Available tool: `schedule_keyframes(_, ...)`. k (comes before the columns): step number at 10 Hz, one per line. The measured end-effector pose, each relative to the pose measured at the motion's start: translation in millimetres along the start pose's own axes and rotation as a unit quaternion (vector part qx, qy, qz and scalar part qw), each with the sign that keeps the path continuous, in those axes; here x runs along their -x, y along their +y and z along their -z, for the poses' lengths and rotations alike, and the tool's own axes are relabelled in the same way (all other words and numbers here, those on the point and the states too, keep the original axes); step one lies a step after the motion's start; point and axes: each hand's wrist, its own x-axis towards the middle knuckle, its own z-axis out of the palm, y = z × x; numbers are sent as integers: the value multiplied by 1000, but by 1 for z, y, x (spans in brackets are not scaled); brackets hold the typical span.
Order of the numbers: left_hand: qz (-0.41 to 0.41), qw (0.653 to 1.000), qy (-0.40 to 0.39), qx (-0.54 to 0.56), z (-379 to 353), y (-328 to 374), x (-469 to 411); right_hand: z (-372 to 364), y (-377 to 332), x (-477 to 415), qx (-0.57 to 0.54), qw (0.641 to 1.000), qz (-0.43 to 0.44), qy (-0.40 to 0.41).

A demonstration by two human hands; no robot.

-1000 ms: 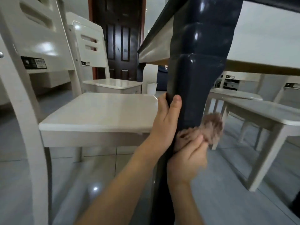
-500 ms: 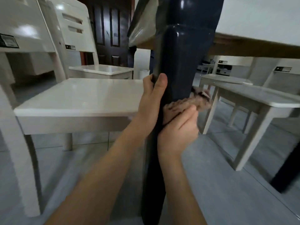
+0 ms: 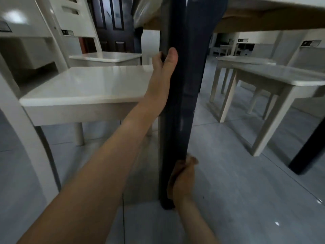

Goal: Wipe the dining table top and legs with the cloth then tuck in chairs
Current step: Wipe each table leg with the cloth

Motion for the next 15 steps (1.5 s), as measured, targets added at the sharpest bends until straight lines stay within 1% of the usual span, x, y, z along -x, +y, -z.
schedule_keyframes(1,-26,998,9,-56,4,-6,3,-22,-45,-5,10,998,63,29)
schedule_keyframes(2,-50,994,19,-95,19,-20,20,-30,-83,2,-36,995,42,81)
schedule_keyframes(3,-30,990,23,-132,26,-31,59,-8,-94,26,-44,990,-23,131)
schedule_keyframes(4,84,968,-23,-235,35,-37,119,13,-116,63,-27,969,-195,148)
schedule_keyframes(5,270,919,-76,-277,51,-28,207,31,-152,102,-130,906,-335,226)
schedule_keyframes(6,435,863,-31,-253,56,45,281,53,-224,154,-98,903,-384,167)
schedule_keyframes(7,533,819,46,-206,38,169,301,57,-331,194,28,890,-402,214)
schedule_keyframes(8,562,810,60,-157,0,312,274,43,-457,223,114,876,-402,243)
schedule_keyframes(9,543,829,40,-130,-36,437,220,13,-583,244,59,869,-415,263)
schedule_keyframes(10,501,855,-11,-133,-61,527,168,-12,-682,266,58,882,-391,255)
schedule_keyframes(11,449,881,-85,-126,-75,587,134,-24,-754,294,47,885,-348,305)
schedule_keyframes(12,406,885,-174,-145,-79,616,123,-20,-796,328,-32,868,-326,374)
schedule_keyframes(13,418,869,-211,-161,-73,621,135,4,-821,378,-151,866,-270,394)
schedule_keyframes(14,443,845,-230,-193,-71,608,154,57,-810,427,-197,866,-218,405)
schedule_keyframes(15,480,824,-228,-198,-100,596,166,112,-814,463,-244,880,-154,376)
